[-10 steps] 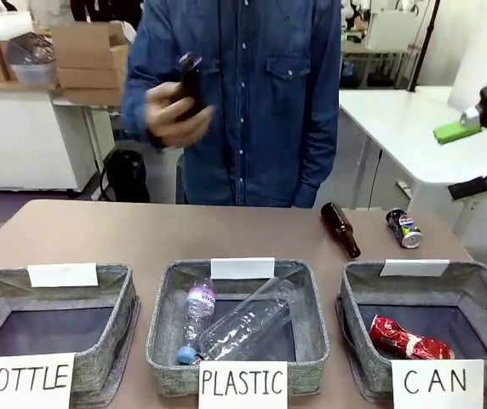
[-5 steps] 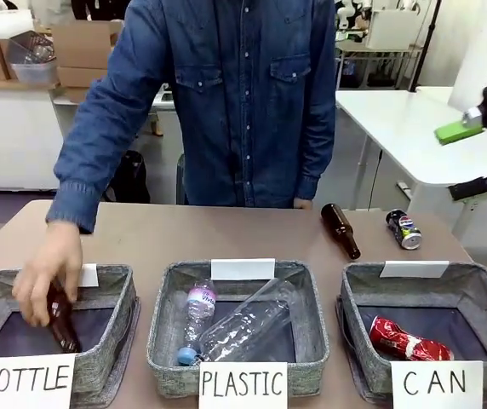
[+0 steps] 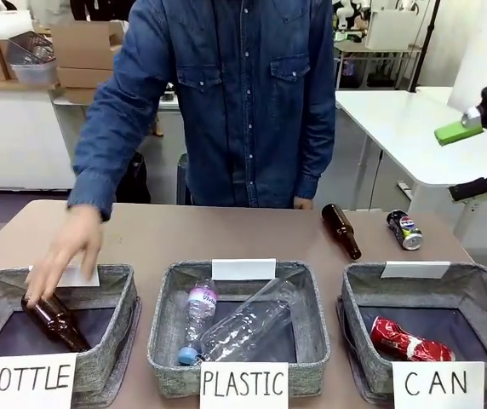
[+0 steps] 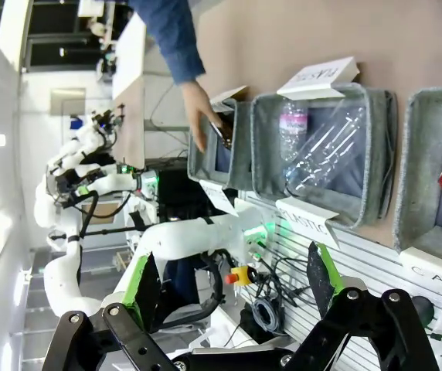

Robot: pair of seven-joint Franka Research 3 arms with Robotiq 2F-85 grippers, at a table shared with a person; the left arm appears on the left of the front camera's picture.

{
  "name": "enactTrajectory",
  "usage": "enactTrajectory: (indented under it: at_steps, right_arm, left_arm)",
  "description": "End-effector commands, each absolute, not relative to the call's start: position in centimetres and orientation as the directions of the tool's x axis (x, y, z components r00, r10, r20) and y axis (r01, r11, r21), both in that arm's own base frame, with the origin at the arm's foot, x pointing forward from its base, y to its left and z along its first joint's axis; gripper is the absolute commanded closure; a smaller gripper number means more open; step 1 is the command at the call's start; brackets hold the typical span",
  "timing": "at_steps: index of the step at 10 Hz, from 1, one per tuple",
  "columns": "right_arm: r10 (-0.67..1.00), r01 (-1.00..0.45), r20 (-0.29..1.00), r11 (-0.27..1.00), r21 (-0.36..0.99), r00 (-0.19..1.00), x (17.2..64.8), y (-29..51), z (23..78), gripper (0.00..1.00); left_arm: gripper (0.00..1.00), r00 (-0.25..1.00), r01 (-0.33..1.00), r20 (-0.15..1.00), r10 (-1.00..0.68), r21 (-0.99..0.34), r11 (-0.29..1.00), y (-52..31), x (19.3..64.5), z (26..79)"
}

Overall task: Sort the can waste into the basket.
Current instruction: Pick up the can waste from the table and place it in the right Fabric basket.

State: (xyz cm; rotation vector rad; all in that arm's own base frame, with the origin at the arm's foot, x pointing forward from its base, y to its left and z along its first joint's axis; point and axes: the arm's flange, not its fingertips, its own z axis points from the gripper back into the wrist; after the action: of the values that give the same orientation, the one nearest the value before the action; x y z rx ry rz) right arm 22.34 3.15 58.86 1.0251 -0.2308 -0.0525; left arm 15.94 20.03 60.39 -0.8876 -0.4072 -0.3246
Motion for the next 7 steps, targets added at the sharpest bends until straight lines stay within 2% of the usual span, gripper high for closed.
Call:
enactTrajectory:
  at_steps: [1, 4, 7]
  right_arm:
    - [-0.142, -0.08, 0.18, 0.525, 0.847, 0.973, 22.3, 3.2, 58.7, 0.0]
    - [-0.142, -0.08, 0.18, 0.525, 0.847, 0.973, 22.3, 3.2, 58.7, 0.0]
    - [-0.142, -0.08, 0.18, 0.525, 0.847, 0.973, 22.3, 3.2, 58.7, 0.0]
  left_arm:
    - [0.0, 0.874, 0.446, 0.474, -0.108, -0.692, 0.568, 19.6, 16.4, 60.1]
    - [0.0, 0.888, 0.427, 0.444, -0.122, -0.695, 0.579, 18.7, 16.4, 59.4]
    - [0.0, 0.89, 0.42, 0.443, -0.111, -0.701, 0.576, 12.8, 20.4, 56.7]
